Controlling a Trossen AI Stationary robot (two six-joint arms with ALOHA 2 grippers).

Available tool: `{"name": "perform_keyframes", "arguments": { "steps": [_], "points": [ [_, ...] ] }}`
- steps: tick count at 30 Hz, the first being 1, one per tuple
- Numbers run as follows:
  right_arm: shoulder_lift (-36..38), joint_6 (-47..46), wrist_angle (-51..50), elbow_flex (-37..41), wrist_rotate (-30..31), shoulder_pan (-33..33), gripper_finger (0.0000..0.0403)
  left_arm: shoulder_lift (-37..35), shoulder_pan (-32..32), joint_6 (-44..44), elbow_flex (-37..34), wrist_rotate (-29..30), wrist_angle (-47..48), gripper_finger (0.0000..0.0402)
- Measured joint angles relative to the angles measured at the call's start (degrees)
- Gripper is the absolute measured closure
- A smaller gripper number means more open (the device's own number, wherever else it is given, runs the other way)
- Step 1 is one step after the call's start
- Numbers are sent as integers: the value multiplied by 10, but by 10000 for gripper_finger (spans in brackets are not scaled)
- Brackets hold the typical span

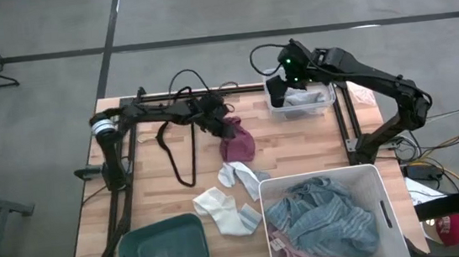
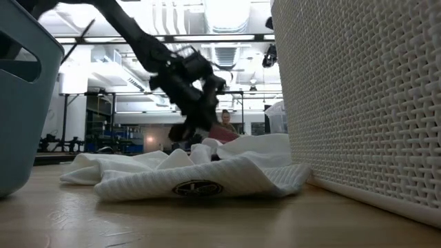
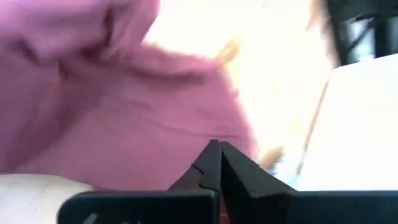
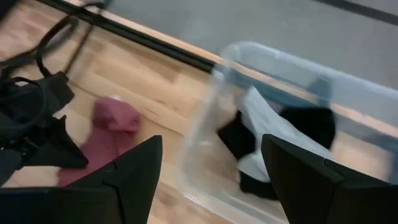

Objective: Pick & Place Cloths
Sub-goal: Put the red boxer into the transparent bin

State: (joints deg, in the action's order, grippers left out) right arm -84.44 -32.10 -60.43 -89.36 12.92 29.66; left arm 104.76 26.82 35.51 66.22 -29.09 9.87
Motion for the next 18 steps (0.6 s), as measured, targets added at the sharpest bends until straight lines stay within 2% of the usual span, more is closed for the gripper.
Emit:
{"name": "perform_keyframes", "arguments": {
  "steps": [6, 11, 14, 18],
  "points": [
    [0, 2, 63, 5, -36, -19, 125, -82, 2, -1, 0, 3, -8, 400],
    [-11, 4, 74, 6, -40, -26, 127, -128, 2, -10, 0, -4, -4, 396],
    [-23, 6, 74, 6, -42, -26, 137, -131, -3, -40, 0, -20, 6, 378],
    [-38, 6, 74, 6, -57, -26, 155, -125, -20, -94, 0, -1, 8, 339]
  ]
}}
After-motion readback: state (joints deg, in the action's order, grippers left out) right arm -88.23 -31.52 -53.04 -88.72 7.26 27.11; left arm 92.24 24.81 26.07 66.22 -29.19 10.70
